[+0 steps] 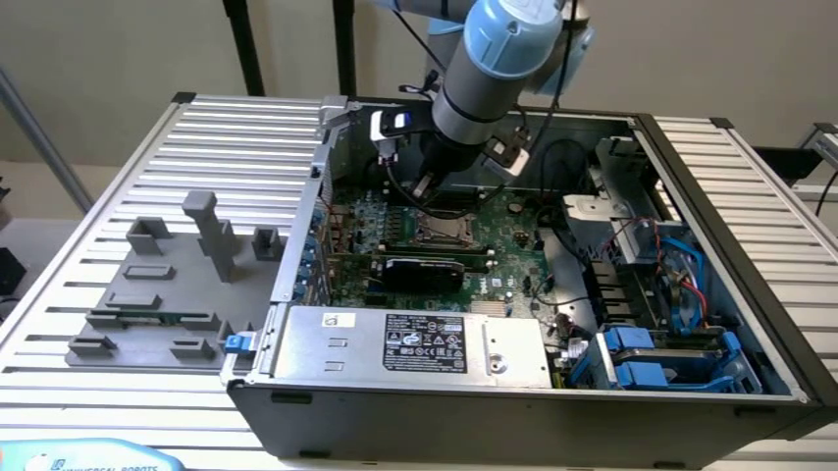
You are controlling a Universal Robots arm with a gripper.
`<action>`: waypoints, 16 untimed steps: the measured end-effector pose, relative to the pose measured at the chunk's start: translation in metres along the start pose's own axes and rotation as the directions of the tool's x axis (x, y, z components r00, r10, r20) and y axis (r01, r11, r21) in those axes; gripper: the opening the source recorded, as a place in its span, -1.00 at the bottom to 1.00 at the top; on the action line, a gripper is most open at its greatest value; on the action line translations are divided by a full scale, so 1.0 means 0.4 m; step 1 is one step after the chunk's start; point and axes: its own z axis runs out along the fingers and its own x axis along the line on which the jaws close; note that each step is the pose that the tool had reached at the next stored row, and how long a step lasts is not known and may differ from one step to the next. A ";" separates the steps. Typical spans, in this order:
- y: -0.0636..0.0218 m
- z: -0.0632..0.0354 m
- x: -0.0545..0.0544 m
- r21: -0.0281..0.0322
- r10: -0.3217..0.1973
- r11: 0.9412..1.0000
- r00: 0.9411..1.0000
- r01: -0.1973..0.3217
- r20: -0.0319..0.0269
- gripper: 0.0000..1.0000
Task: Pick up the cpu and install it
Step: 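Install the first cpu locking lever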
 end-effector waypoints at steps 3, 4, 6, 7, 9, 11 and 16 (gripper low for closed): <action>0.001 0.003 0.001 -0.002 0.000 1.000 1.000 0.000 0.005 -0.79; 0.002 0.003 0.002 -0.004 0.001 1.000 1.000 -0.001 0.006 -0.79; 0.005 0.004 0.003 -0.006 0.002 1.000 1.000 -0.002 0.010 -0.79; 0.007 0.004 0.004 -0.006 0.002 1.000 1.000 -0.002 0.012 -0.79; 0.011 0.005 0.006 -0.008 0.002 1.000 1.000 -0.002 0.014 -0.79; 0.016 0.005 0.008 -0.009 0.003 1.000 1.000 -0.003 0.015 -0.79; 0.031 0.005 0.016 -0.010 0.003 1.000 1.000 -0.003 0.018 -0.79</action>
